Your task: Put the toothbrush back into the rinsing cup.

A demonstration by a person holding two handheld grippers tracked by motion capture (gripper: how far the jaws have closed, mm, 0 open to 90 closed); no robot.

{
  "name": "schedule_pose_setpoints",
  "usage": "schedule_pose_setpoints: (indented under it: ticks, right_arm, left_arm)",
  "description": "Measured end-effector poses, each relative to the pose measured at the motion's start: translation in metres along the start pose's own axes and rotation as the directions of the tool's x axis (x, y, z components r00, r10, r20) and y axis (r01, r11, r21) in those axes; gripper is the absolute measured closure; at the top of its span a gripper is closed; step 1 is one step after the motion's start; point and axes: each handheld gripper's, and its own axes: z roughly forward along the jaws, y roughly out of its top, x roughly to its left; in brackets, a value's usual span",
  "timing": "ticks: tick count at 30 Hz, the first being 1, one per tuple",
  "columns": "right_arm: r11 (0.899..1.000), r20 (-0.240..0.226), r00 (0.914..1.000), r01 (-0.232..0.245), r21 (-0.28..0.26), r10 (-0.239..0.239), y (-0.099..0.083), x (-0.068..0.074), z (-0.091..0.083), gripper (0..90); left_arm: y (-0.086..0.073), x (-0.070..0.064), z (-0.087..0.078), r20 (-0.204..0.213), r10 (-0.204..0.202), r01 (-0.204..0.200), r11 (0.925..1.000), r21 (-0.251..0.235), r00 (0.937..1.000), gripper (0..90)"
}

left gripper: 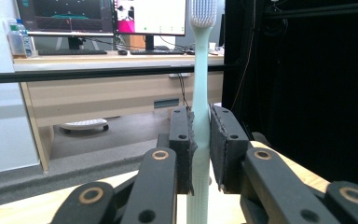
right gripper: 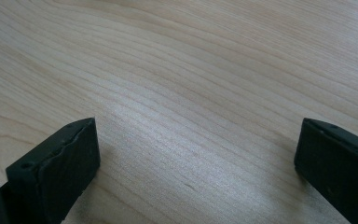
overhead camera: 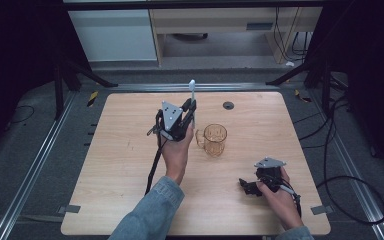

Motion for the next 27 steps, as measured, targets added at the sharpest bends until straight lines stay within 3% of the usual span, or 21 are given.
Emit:
schedule_pose_setpoints:
  ticks: [9, 27]
  right_arm:
    - [1.000, -0.002, 1.0000, -0.008, 0.003, 0.008, 0.000, 0.000, 0.000, 0.4]
    - [1.000, -0.002, 1.0000, -0.007, 0.003, 0.007, 0.000, 0.000, 0.000, 0.4]
  left_arm:
    - [-0.007, 0.001, 0.004, 0.027, -0.030, 0.031, 0.9991, -0.031, 0.9992, 78.8]
    - [-0.034, 0.010, 0.010, 0.059, -0.070, 0.073, 0.9967, -0.036, 0.9958, 78.8]
